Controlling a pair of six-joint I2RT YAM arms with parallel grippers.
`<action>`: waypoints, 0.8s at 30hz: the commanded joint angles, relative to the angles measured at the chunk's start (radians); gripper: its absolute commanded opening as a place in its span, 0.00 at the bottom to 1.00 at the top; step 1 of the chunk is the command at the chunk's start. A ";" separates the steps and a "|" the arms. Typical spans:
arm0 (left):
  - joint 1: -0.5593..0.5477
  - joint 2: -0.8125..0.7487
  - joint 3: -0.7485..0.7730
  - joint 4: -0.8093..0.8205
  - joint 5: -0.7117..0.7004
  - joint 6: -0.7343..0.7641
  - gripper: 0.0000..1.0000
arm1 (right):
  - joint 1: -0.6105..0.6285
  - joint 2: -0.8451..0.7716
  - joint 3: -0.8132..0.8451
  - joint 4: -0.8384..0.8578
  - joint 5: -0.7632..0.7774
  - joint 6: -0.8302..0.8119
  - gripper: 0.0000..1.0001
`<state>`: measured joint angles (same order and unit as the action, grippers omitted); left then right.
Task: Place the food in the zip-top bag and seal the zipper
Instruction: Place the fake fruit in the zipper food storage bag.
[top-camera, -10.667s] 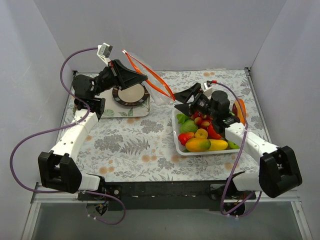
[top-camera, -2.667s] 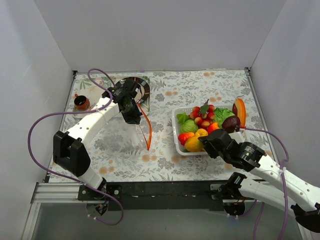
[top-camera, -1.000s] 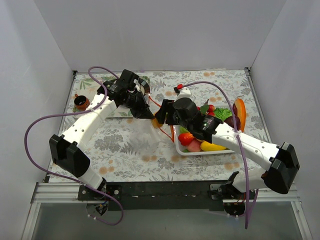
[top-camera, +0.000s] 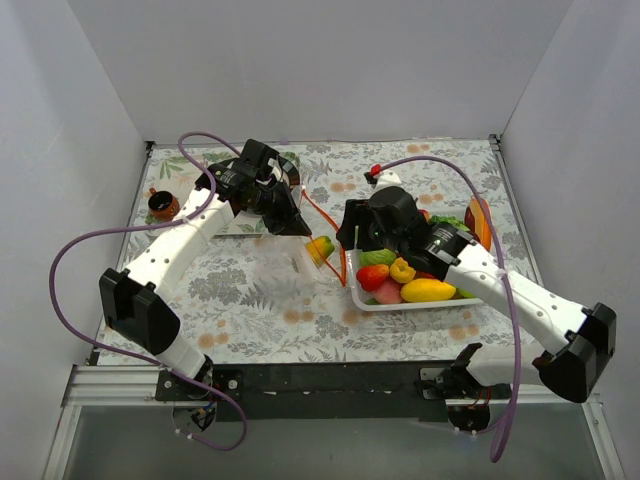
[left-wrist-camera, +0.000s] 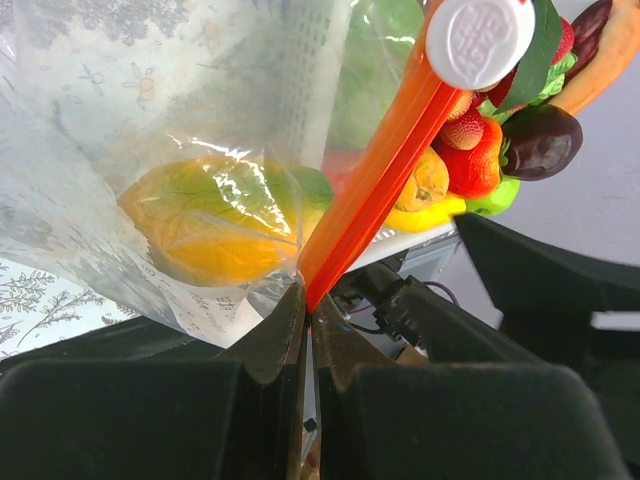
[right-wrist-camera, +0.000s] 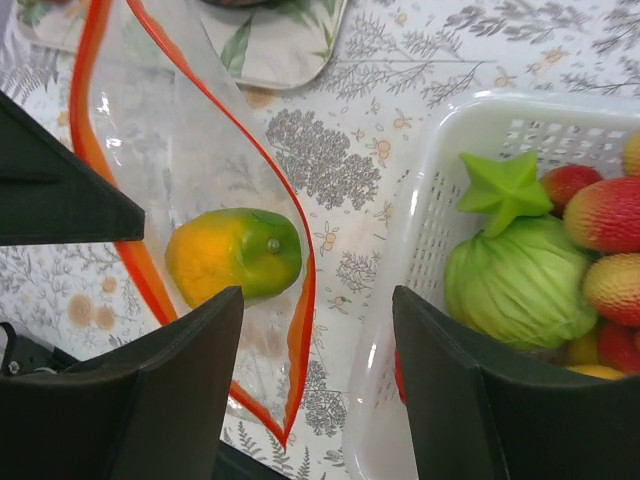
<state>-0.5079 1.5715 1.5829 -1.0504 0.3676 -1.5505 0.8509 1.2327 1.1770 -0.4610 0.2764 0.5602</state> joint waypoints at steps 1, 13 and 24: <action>-0.004 -0.054 0.020 -0.026 0.013 0.017 0.00 | -0.006 0.066 0.001 0.113 -0.120 -0.028 0.67; 0.022 -0.140 0.125 -0.290 -0.259 -0.016 0.00 | -0.020 0.252 0.261 -0.031 -0.008 -0.026 0.01; 0.078 -0.163 0.182 -0.336 -0.297 -0.051 0.00 | -0.001 0.364 0.465 -0.173 -0.081 -0.072 0.01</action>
<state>-0.4377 1.4467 1.6733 -1.3304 0.0929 -1.5829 0.9794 1.6093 1.7020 -0.5426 0.2047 0.5156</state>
